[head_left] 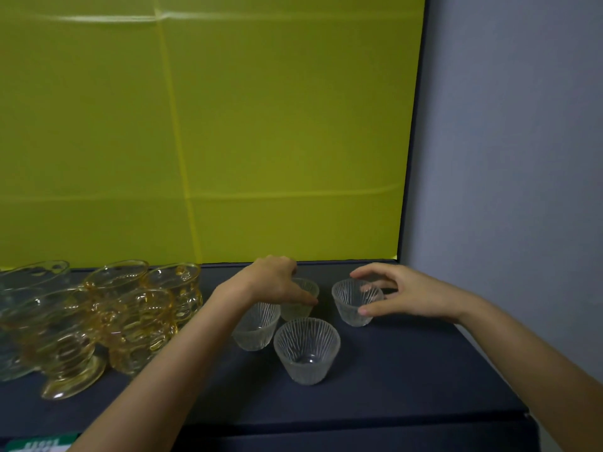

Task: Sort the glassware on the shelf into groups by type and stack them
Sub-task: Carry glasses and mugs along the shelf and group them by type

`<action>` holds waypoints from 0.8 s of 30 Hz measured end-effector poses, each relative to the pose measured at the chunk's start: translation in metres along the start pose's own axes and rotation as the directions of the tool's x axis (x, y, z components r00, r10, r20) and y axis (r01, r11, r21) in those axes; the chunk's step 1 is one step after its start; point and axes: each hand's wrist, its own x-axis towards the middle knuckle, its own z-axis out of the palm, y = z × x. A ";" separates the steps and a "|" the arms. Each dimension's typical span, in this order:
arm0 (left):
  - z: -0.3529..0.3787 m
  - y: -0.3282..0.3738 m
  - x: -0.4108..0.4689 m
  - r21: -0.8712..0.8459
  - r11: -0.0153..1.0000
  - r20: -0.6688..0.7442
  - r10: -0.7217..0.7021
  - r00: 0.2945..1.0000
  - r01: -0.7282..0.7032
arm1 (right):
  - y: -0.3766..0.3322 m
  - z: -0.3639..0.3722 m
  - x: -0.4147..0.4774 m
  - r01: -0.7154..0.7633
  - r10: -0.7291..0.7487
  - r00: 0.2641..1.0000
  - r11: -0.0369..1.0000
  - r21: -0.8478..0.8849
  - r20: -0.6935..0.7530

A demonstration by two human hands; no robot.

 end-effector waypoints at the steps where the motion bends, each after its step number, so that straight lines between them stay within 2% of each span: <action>1: 0.000 -0.003 0.000 -0.004 1.000 -0.002 -0.012 1.000 0.012 | -0.001 0.001 0.004 -0.002 0.002 1.000 1.000 0.007 0.011; 9: 0.002 -0.014 -0.008 -0.051 0.998 -0.046 -0.031 0.998 0.029 | -0.011 0.016 0.020 0.007 -0.008 0.998 1.000 0.023 0.068; 11: 0.003 -0.017 -0.018 -0.099 0.995 -0.099 -0.037 0.994 0.027 | -0.017 0.017 0.016 0.039 -0.038 0.999 0.999 -0.022 0.020; 13: 0.006 -0.021 -0.032 -0.125 0.992 -0.141 -0.042 0.989 0.024 | -0.027 0.019 0.005 0.108 -0.111 0.990 0.994 -0.032 -0.089; 15: 0.009 -0.023 -0.045 -0.085 0.996 -0.144 -0.034 0.989 0.022 | -0.039 0.023 -0.010 0.183 -0.178 0.971 0.983 0.019 -0.159; 17: 0.013 -0.023 -0.056 -0.028 0.999 -0.138 -0.025 0.990 0.021 | -0.049 0.031 -0.022 0.216 -0.208 0.966 0.976 0.038 -0.154; 21: 0.017 -0.027 -0.067 0.015 1.000 -0.145 -0.017 0.989 0.019 | -0.064 0.050 -0.035 0.199 -0.222 0.971 0.956 -0.214 -0.085; 24: 0.021 -0.029 -0.076 -0.043 0.999 -0.192 0.009 0.981 -0.018 | -0.070 0.060 -0.038 0.155 -0.175 0.984 0.926 -0.345 -0.026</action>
